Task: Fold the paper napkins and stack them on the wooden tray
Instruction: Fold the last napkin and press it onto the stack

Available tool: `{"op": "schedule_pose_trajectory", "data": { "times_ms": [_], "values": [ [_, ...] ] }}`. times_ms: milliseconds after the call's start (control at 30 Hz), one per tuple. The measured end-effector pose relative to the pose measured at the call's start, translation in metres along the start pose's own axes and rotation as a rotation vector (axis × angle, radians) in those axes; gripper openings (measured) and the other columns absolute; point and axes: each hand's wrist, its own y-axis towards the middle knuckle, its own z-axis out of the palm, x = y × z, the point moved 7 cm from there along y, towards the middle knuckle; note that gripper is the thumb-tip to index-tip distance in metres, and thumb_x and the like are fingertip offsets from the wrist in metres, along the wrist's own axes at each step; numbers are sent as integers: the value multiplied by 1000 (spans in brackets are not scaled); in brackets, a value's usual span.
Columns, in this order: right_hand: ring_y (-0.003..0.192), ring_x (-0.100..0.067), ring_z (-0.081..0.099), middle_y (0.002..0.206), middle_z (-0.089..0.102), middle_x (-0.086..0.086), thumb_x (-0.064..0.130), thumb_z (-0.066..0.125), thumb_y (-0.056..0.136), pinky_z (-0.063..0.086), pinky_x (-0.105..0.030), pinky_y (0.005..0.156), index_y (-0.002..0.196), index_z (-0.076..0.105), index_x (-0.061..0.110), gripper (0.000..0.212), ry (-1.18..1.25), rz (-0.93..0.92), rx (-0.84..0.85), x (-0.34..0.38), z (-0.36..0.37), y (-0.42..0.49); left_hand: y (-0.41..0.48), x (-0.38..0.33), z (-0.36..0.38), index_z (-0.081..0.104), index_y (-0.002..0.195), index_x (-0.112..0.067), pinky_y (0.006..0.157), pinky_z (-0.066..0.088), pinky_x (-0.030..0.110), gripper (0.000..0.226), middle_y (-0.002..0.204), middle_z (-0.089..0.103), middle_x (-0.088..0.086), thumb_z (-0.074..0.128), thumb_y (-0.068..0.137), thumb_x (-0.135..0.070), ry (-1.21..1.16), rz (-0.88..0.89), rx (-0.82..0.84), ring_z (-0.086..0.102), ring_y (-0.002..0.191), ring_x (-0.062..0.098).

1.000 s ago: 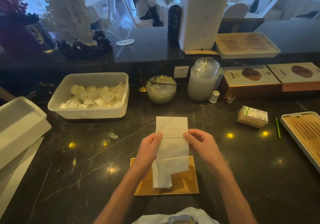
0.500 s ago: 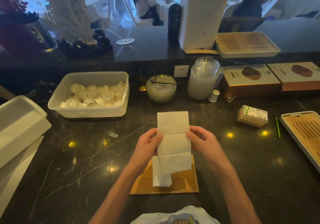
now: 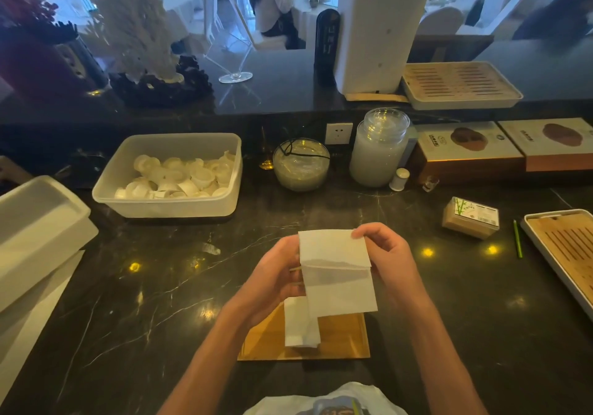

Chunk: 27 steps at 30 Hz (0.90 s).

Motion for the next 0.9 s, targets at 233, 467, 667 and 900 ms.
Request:
{"op": "schedule_pose_trajectory", "data": {
  "times_ms": [233,467,667,900],
  "values": [
    [84,1,73,84,76,17,9,62,98,56,-13,54,96,71,16,11,-65,-45,1,6,0,1,-1,1,2,58,133,-25,84,63,38,36,126,71,-1,57,101,-40,72,-14,-1,71,116,24],
    [91,-3,73,94,76,15,33,52,104,57,-13,60,115,67,37,19,-72,17,16,-4,2,2,1,0,-4,60,129,-30,75,63,27,25,114,76,-12,52,105,-26,181,8,-60,75,106,12],
    [104,-3,72,111,74,20,62,60,86,63,-26,77,119,60,46,37,-172,188,255,-26,11,-5,2,4,-10,61,123,-31,78,64,29,22,112,75,-12,49,105,-35,200,13,-138,74,106,10],
    [103,-5,73,115,75,12,23,73,91,63,-25,76,116,63,36,30,-229,185,223,-36,6,-6,-1,4,-8,56,126,-32,76,64,30,27,114,75,-14,61,99,-31,189,5,-92,74,106,11]
  ]
}}
